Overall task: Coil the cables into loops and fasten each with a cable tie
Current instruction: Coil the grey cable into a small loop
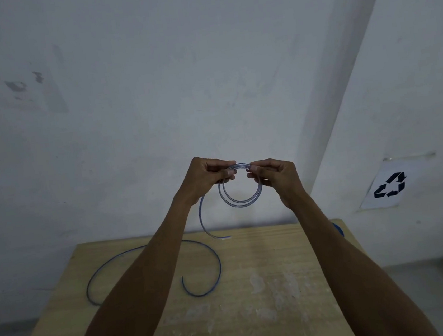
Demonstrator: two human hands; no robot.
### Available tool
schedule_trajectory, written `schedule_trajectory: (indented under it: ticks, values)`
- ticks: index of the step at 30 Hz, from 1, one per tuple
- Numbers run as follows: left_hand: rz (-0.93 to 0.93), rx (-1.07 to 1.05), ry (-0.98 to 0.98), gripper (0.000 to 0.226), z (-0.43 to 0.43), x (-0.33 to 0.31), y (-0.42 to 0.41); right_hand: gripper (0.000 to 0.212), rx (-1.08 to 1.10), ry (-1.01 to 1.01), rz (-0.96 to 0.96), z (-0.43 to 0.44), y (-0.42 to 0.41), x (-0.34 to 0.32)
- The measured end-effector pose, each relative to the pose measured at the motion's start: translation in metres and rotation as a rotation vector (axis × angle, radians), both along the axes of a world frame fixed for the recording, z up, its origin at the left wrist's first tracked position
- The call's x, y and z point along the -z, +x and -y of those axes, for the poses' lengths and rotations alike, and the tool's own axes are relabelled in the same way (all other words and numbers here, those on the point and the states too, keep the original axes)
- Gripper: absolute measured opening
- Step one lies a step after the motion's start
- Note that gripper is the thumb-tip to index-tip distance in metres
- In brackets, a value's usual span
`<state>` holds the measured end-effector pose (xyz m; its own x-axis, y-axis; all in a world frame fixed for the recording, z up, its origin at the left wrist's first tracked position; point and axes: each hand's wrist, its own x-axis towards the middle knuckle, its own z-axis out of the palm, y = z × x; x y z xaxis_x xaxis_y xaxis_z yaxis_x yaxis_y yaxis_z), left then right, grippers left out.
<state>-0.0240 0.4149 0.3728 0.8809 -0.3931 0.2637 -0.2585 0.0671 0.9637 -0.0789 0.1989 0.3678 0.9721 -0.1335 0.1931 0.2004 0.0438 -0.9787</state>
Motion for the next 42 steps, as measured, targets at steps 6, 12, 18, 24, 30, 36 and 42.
schedule_trajectory:
  ticks: [6,12,18,24,30,36,42]
  values:
    - [0.0,-0.02,-0.022,0.031,-0.004,0.0,0.001,0.018,0.029,0.041,-0.007,0.005,-0.004,0.003]
    - [0.018,0.006,0.009,0.03,-0.004,-0.002,0.001,0.021,-0.01,-0.03,-0.002,0.002,-0.003,-0.003]
    - [0.012,0.041,0.077,0.03,-0.009,-0.005,0.006,0.019,-0.037,-0.062,-0.025,0.001,-0.002,-0.004]
    - [0.019,0.061,0.122,0.031,-0.012,-0.003,0.008,0.018,-0.053,-0.142,-0.045,-0.001,0.004,-0.006]
    - [0.008,0.007,0.048,0.031,-0.01,0.0,0.01,0.022,-0.046,-0.17,-0.024,-0.005,0.008,-0.008]
    - [-0.025,-0.096,-0.131,0.032,-0.006,0.002,0.01,0.034,0.001,-0.09,-0.062,-0.021,0.01,0.009]
    - [-0.038,-0.09,-0.129,0.033,-0.009,-0.001,0.011,0.032,-0.012,-0.03,-0.016,-0.02,0.004,0.008]
